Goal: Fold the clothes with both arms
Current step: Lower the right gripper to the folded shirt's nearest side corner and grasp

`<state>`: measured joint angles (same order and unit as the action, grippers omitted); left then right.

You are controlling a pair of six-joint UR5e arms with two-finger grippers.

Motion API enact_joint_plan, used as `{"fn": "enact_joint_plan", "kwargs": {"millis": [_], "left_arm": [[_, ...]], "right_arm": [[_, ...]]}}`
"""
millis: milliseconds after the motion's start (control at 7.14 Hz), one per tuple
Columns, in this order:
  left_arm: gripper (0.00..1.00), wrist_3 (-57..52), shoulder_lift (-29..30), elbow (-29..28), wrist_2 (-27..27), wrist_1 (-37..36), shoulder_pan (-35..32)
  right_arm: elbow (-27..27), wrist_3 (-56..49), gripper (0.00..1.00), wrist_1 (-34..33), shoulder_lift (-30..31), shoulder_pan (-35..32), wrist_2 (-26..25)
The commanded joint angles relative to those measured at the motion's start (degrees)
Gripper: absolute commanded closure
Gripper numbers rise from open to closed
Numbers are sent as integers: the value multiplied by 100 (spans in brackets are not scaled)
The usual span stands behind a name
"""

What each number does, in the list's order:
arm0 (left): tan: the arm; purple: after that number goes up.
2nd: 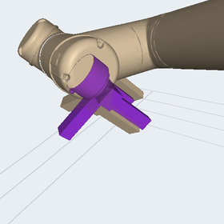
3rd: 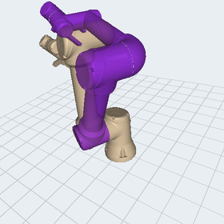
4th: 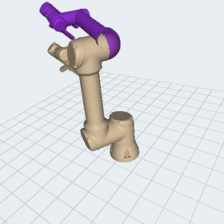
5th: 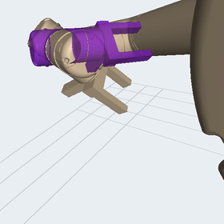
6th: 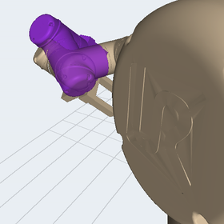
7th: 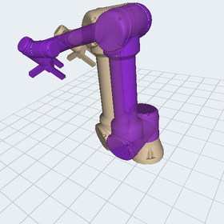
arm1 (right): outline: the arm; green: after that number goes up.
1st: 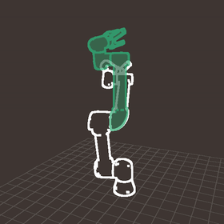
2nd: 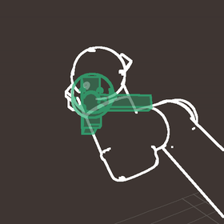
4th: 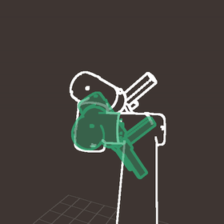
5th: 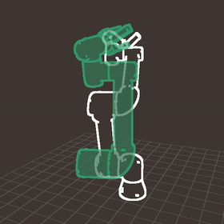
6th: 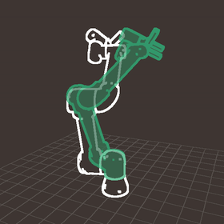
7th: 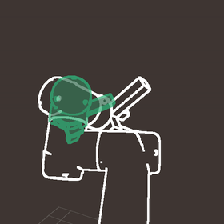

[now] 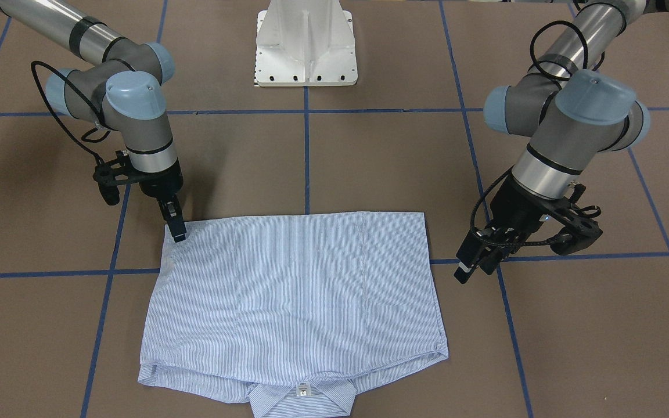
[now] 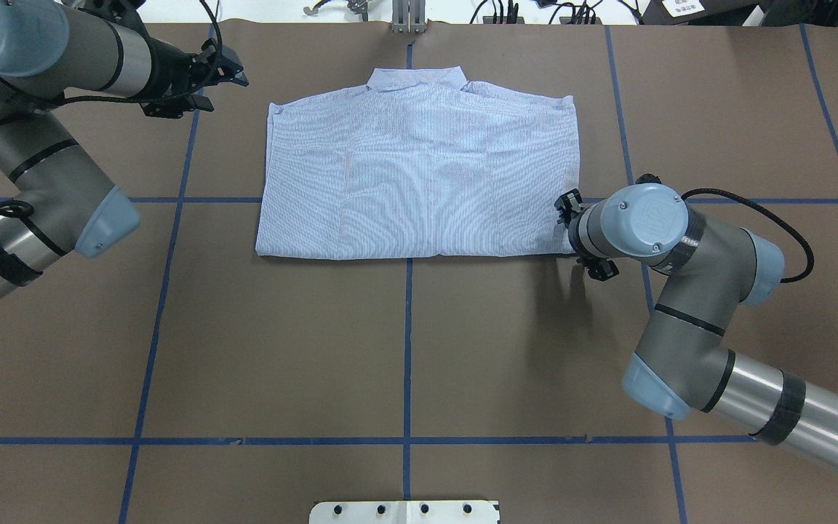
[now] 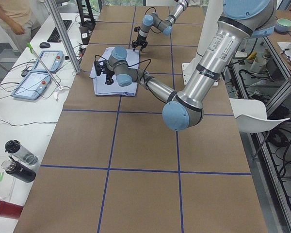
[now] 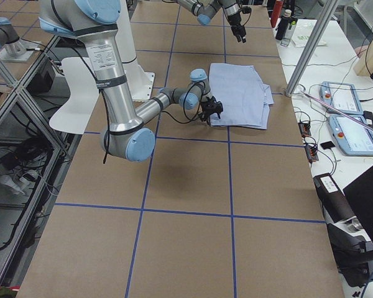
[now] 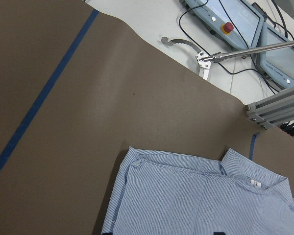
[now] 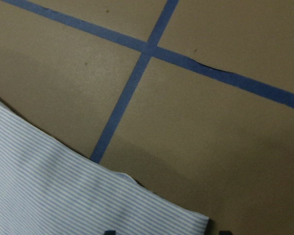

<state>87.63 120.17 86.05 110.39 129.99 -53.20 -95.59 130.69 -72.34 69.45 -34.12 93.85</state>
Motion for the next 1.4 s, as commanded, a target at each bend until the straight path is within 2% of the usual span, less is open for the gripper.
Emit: {"fn": "enact_joint_plan", "kwargs": {"millis": [0,140,280,420,840,980,1260], "left_arm": [[26,0,-2,8,0,0,-6],[26,0,-2,8,0,0,-6],[26,0,-2,8,0,0,-6],[26,0,6,8,0,0,-6],[26,0,-2,17,0,0,3],[26,0,-2,35,0,0,-6],[26,9,-2,192,35,-9,3]], "right_arm": [[14,0,39,0,7,1,-24],[14,0,44,0,7,1,-25],[5,9,78,0,-2,1,-25],[5,1,100,0,24,1,-25],[-144,0,100,-8,51,-25,-25],[-545,9,100,-78,216,-42,-7],[-1834,9,100,-88,1189,577,37]]}}
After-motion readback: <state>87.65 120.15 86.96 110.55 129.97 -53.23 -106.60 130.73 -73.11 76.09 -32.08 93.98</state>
